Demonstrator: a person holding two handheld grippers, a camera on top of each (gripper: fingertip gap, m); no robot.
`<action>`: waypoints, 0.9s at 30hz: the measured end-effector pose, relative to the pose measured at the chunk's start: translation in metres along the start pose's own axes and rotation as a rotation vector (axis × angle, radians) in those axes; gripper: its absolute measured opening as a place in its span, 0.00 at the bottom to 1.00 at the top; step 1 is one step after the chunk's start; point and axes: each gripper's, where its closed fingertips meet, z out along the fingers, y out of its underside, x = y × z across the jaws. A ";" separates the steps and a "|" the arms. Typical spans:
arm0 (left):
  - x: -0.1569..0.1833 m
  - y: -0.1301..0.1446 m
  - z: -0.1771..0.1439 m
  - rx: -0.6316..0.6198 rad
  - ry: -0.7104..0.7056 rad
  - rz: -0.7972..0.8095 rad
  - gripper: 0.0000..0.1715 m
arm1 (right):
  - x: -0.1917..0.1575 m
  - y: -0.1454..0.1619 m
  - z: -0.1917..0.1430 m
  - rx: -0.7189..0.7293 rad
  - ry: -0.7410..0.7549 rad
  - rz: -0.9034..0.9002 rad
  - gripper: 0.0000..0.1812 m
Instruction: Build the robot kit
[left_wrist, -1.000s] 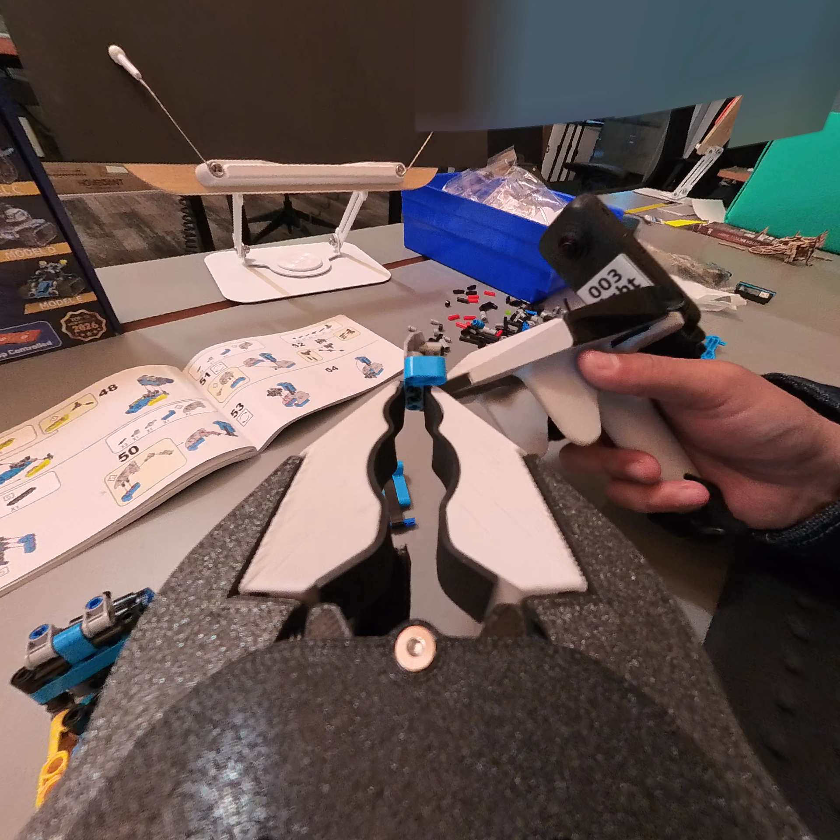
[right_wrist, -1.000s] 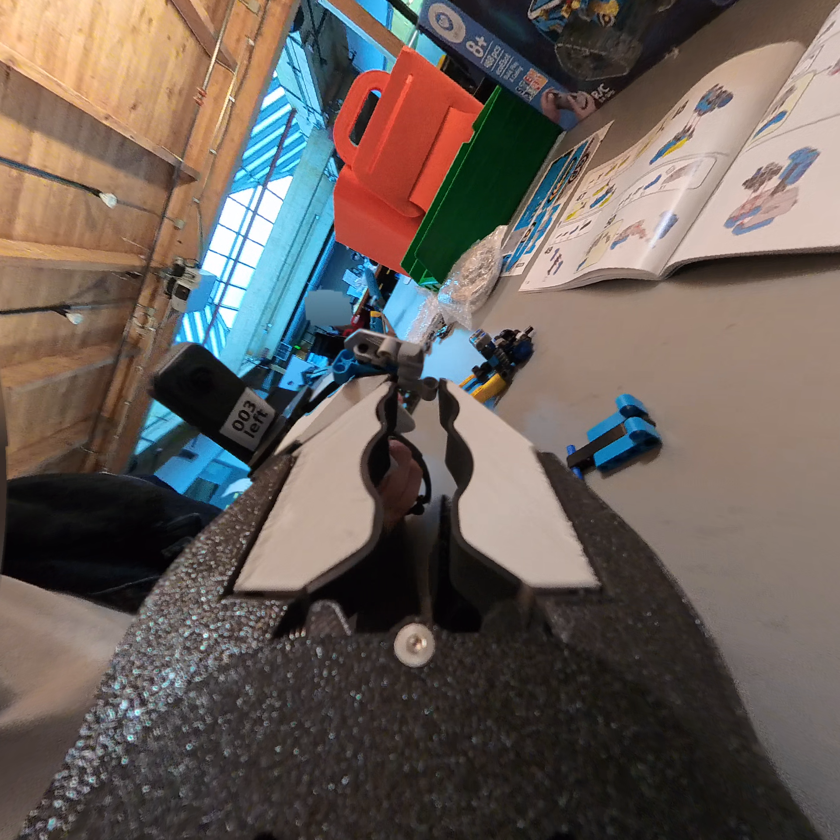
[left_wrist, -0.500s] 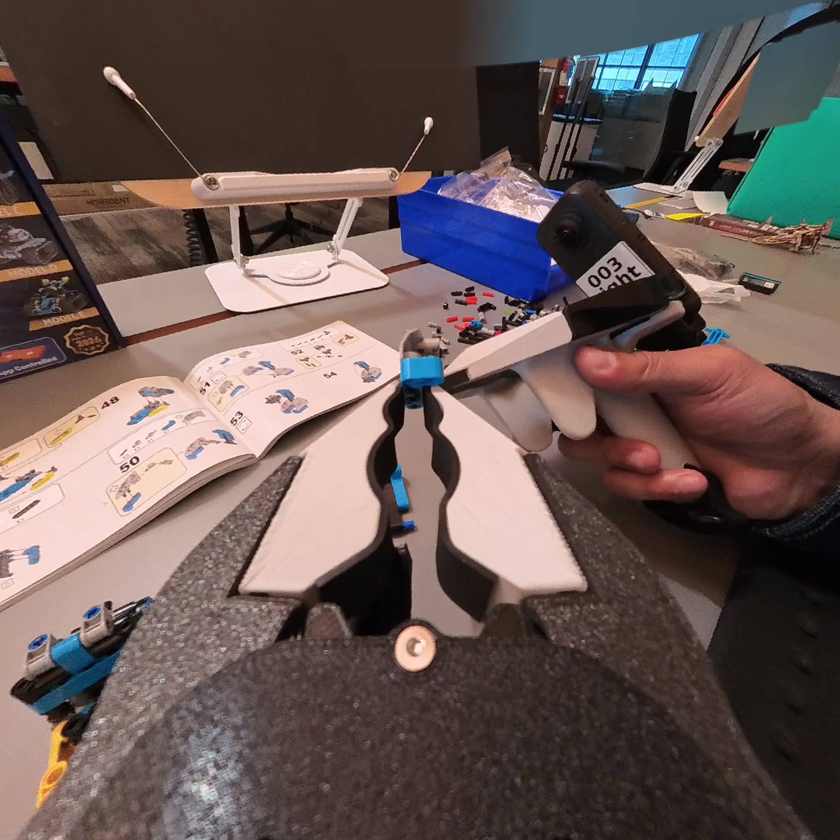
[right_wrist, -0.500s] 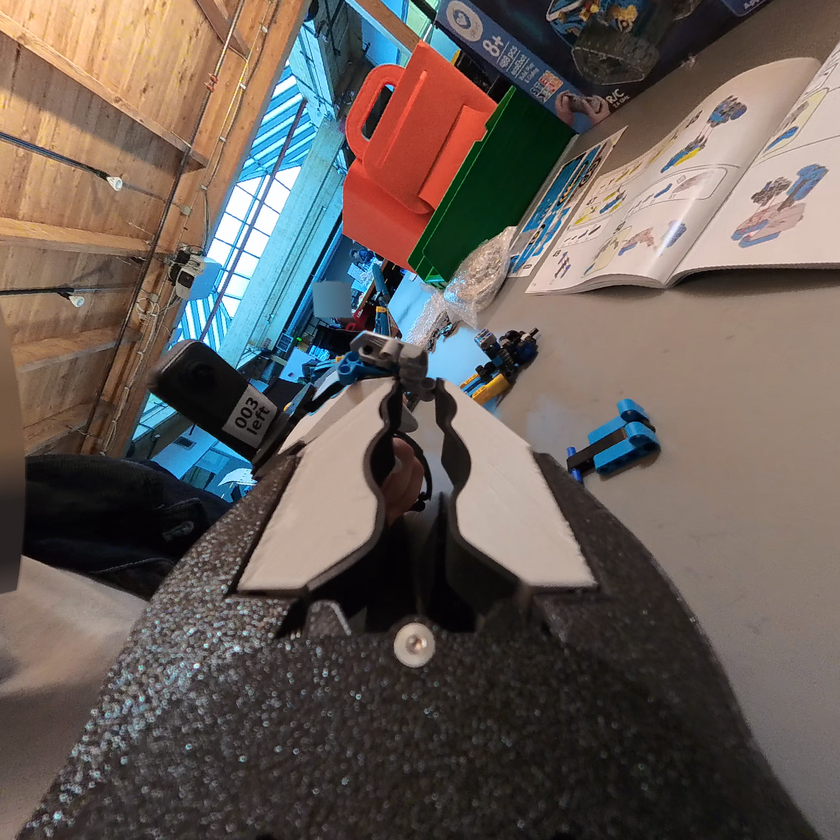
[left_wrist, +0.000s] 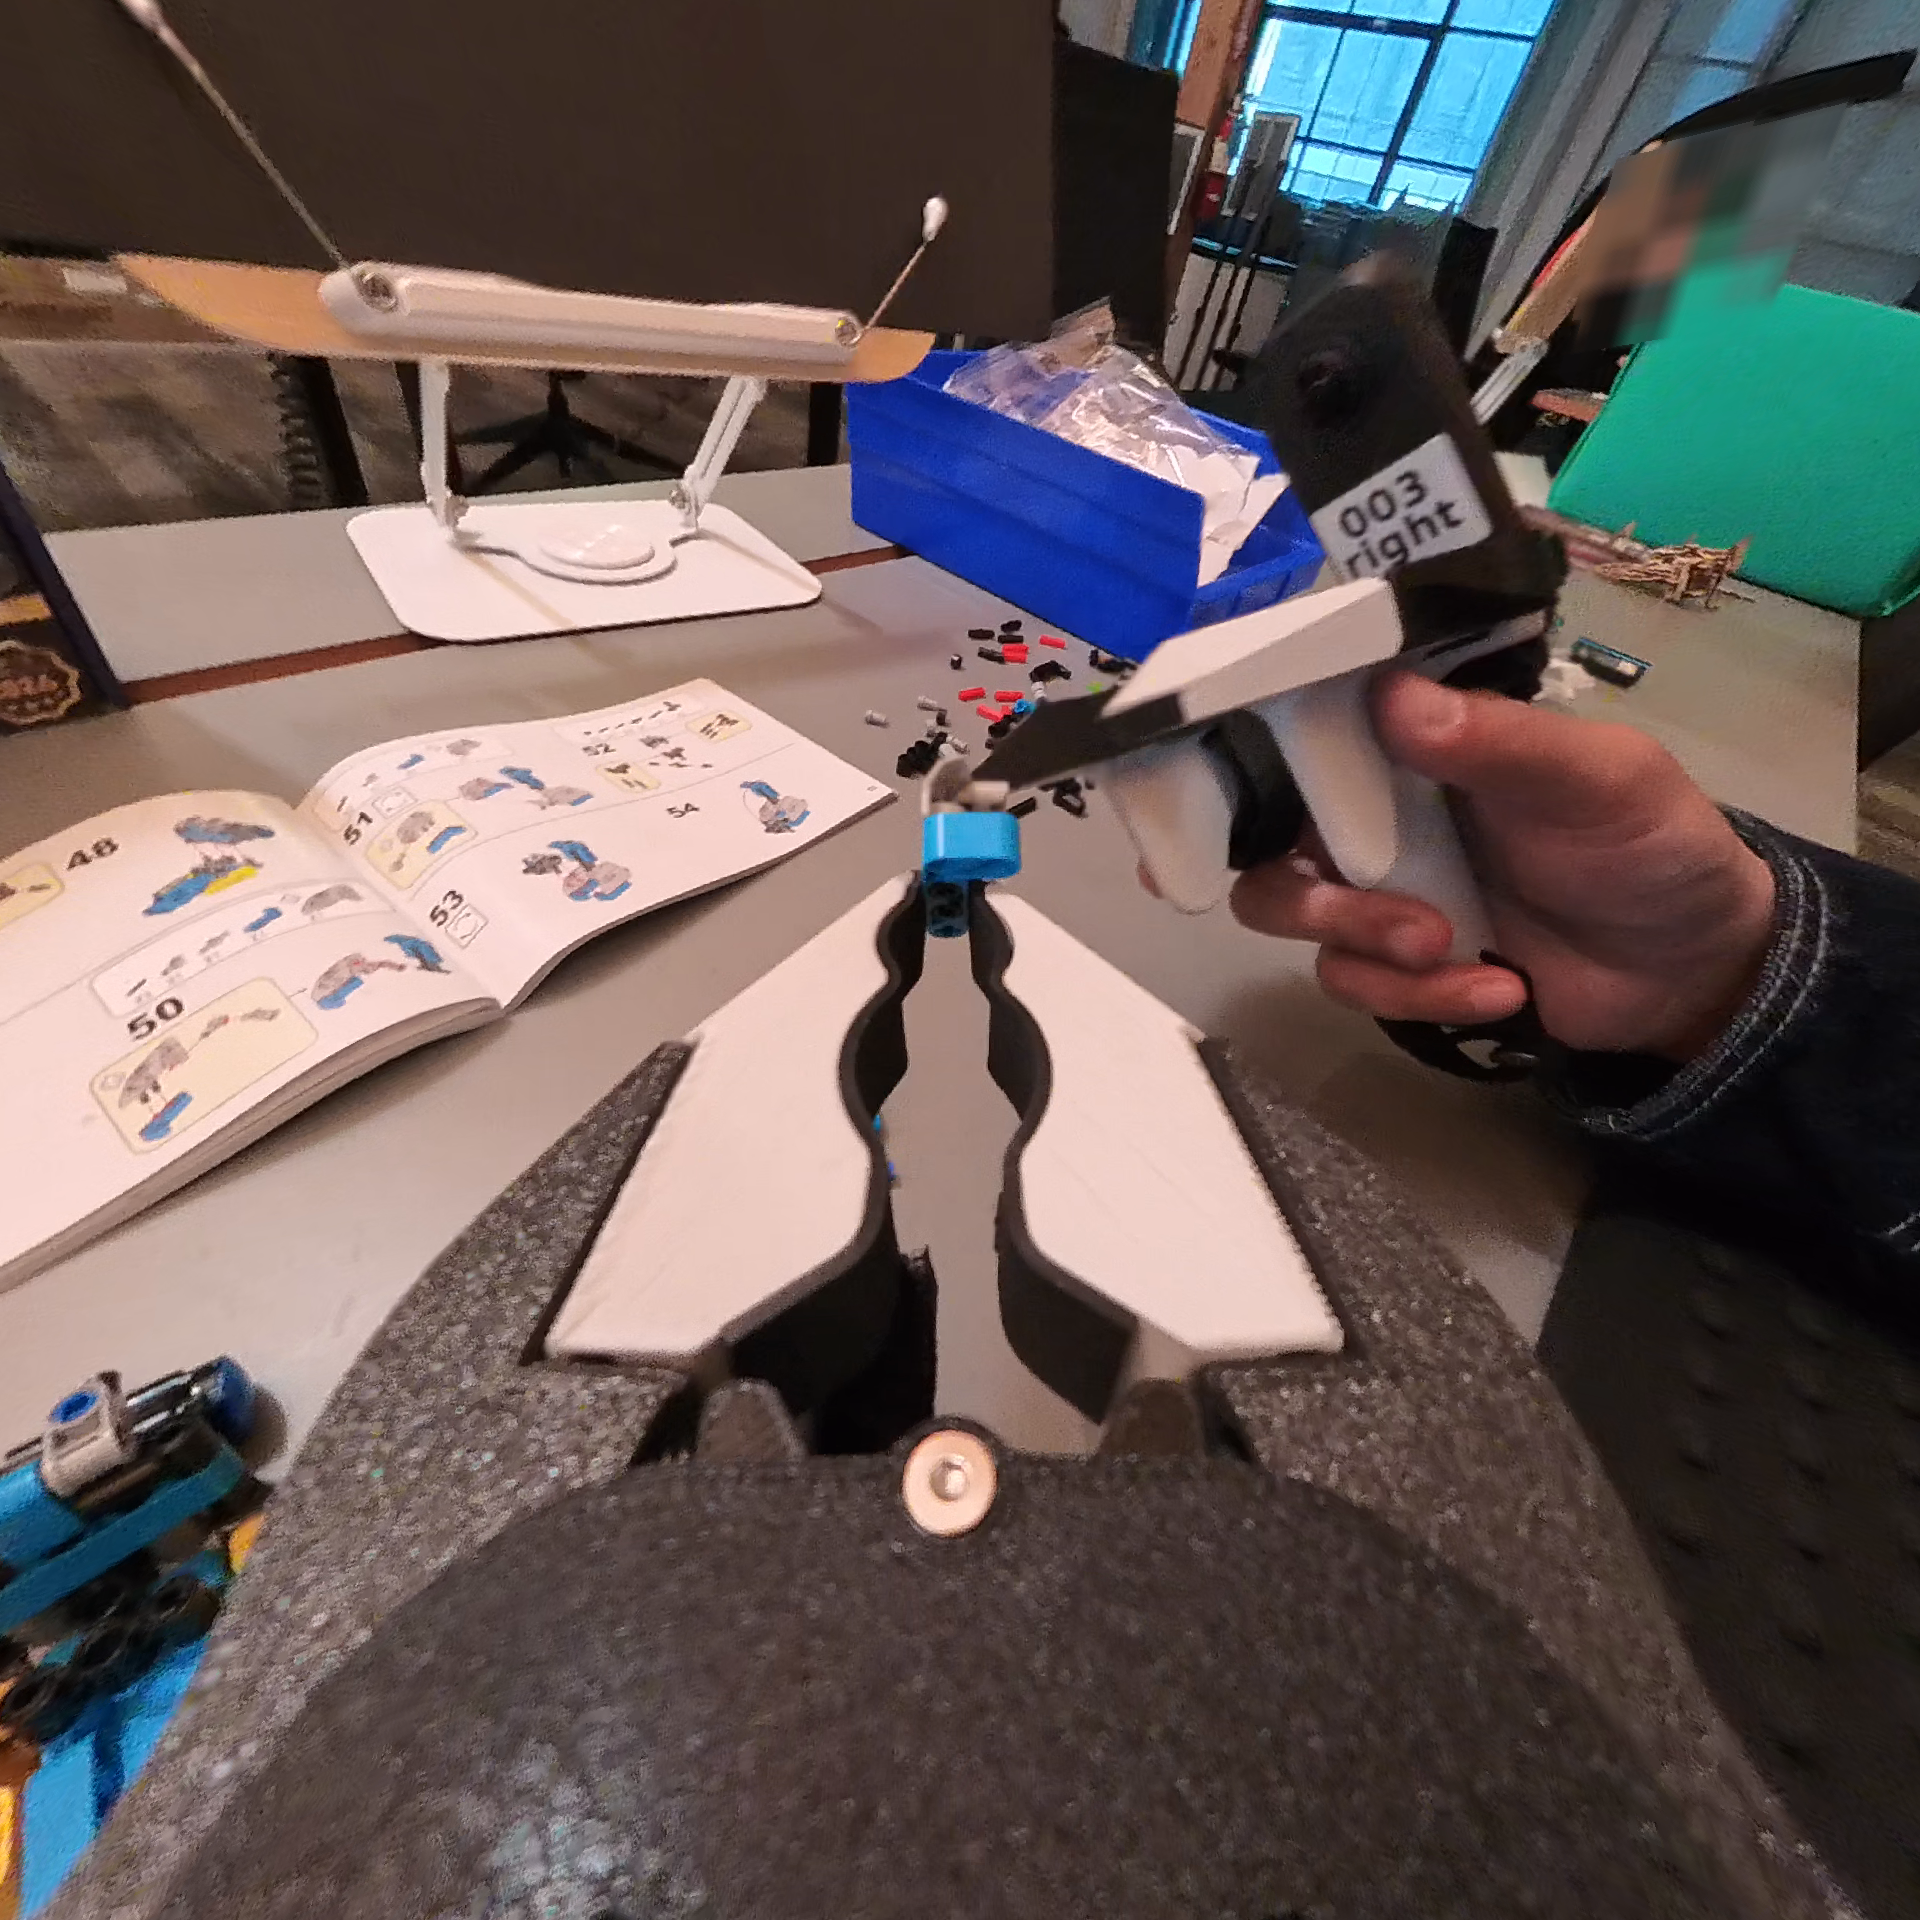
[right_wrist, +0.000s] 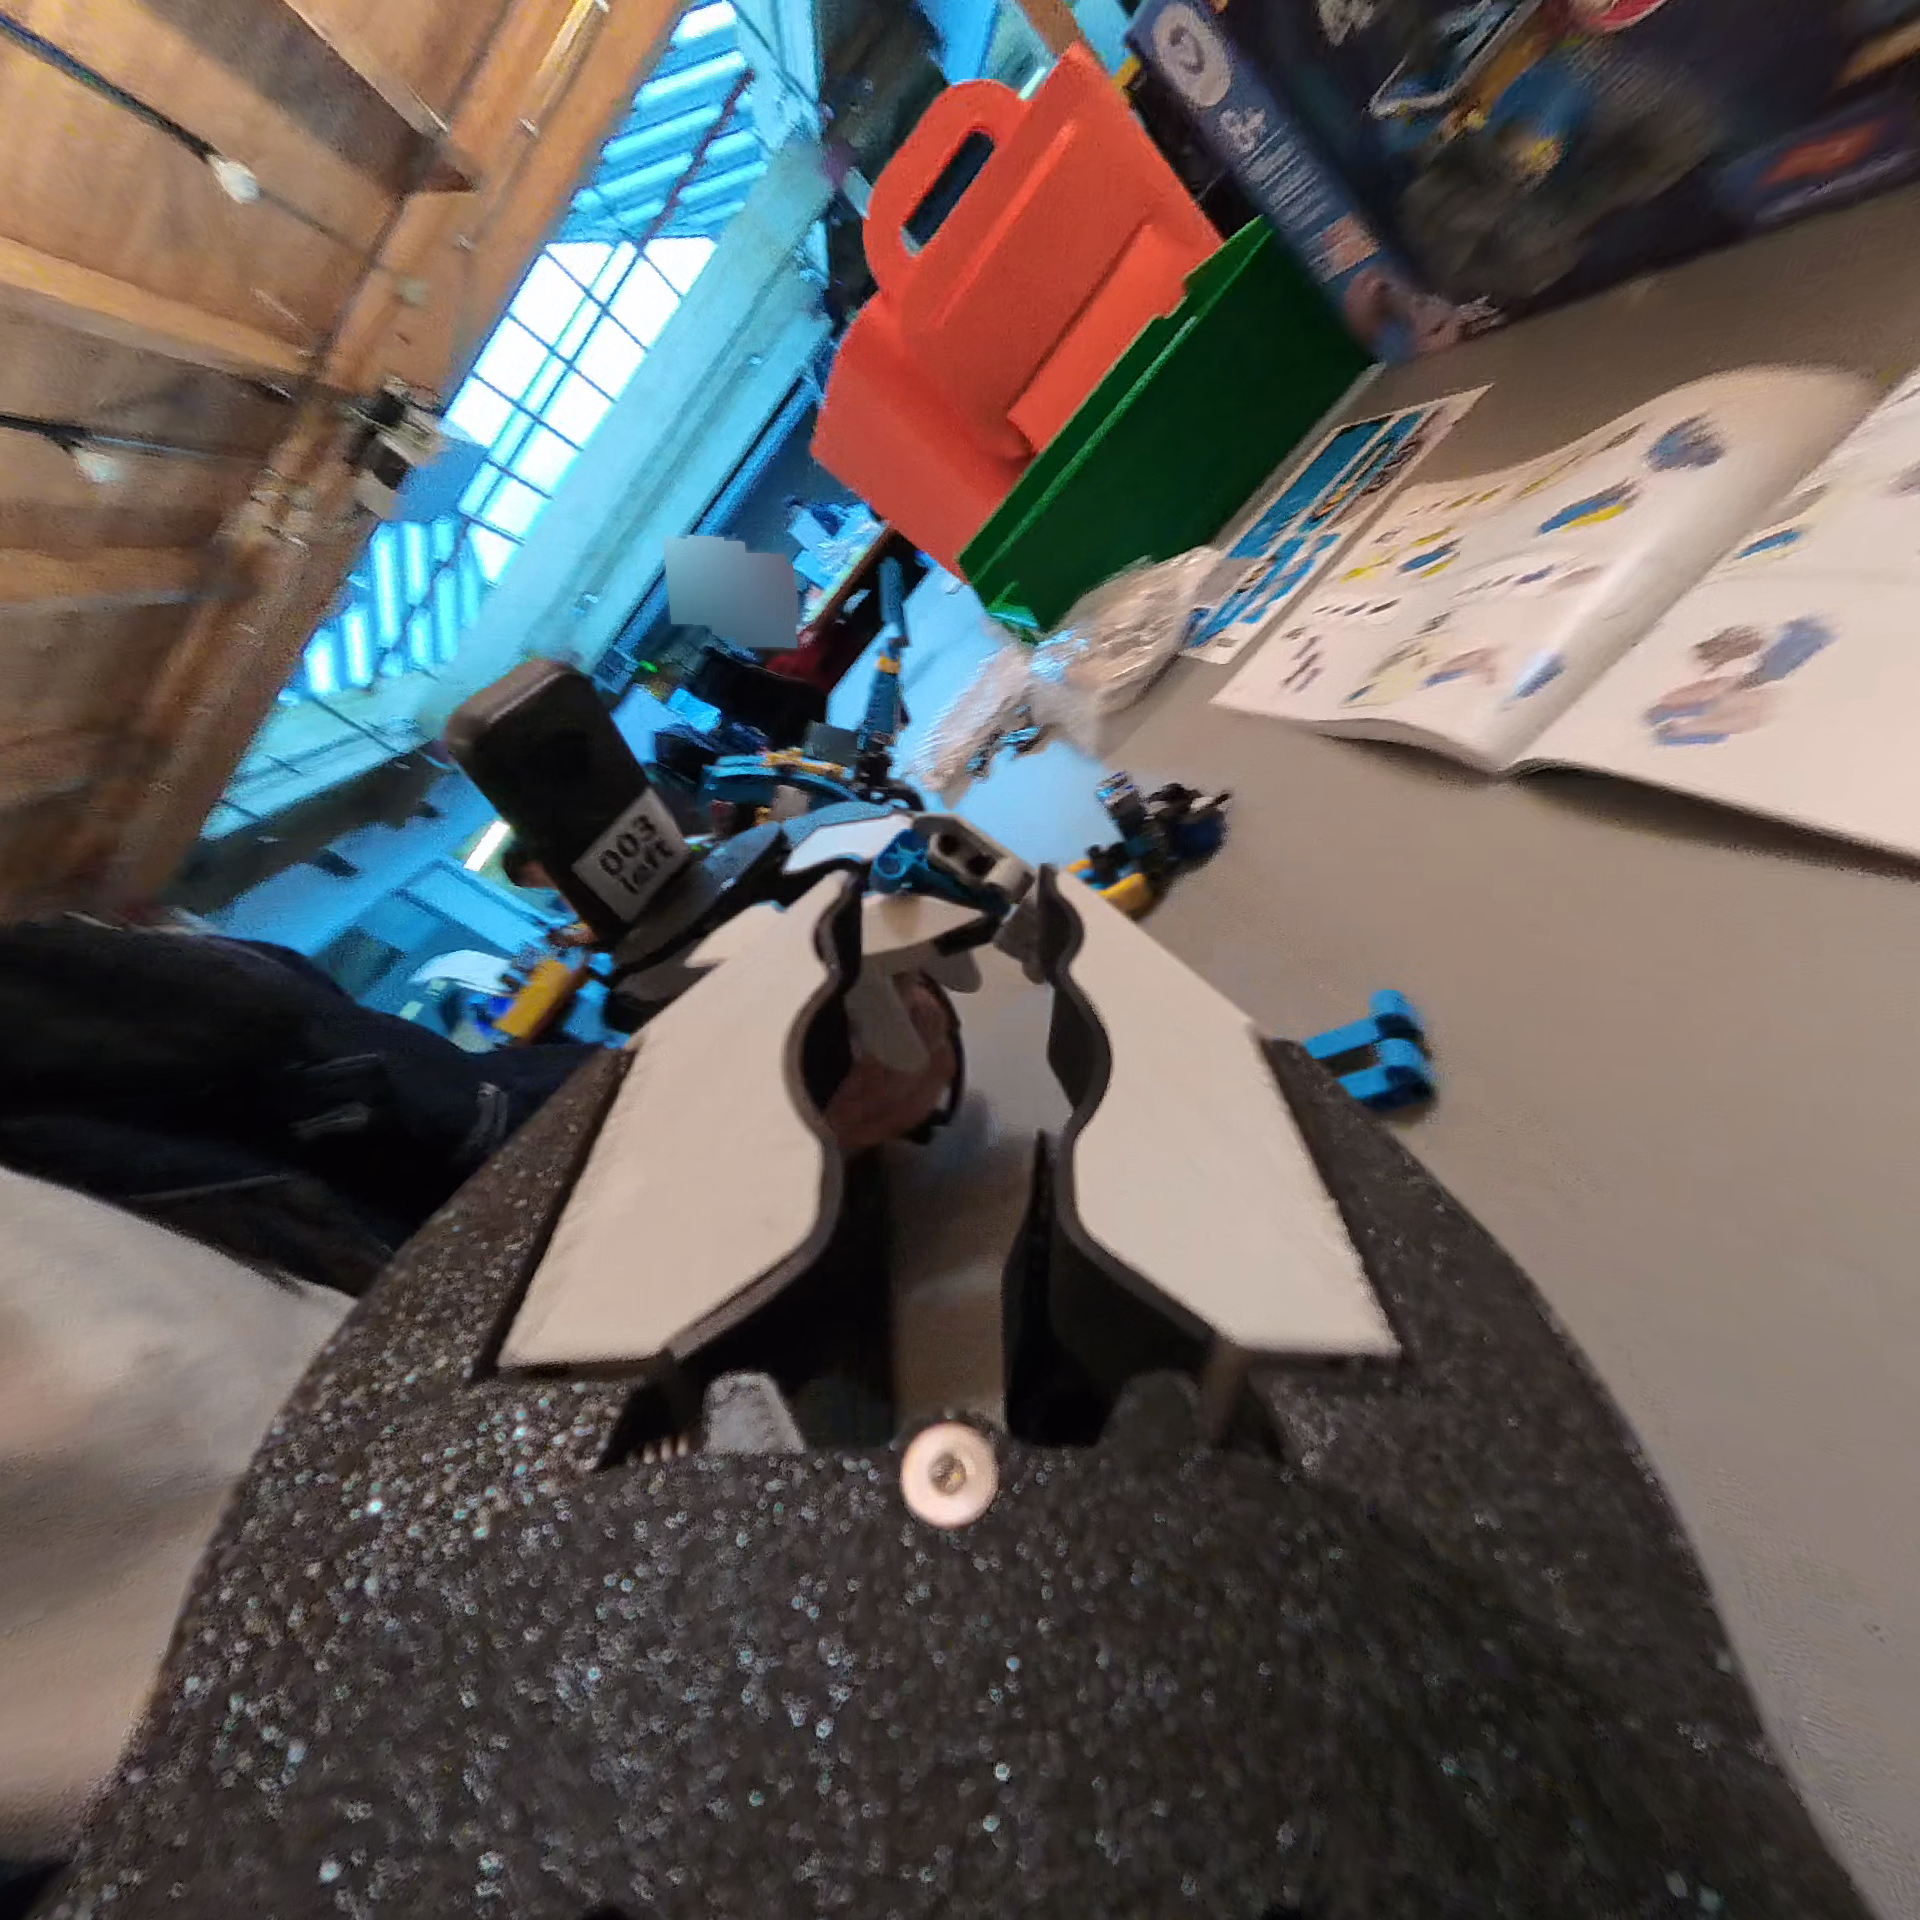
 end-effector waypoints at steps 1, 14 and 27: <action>0.002 -0.002 -0.001 0.008 -0.001 0.021 0.04 | 0.000 0.001 0.002 0.011 -0.010 0.020 0.17; 0.002 0.011 0.005 -0.064 -0.010 0.012 0.05 | 0.028 0.018 0.005 -0.091 0.221 -0.136 0.04; -0.029 0.019 -0.030 -0.060 -0.155 0.010 0.14 | 0.052 0.080 0.022 -0.581 0.575 -0.995 0.04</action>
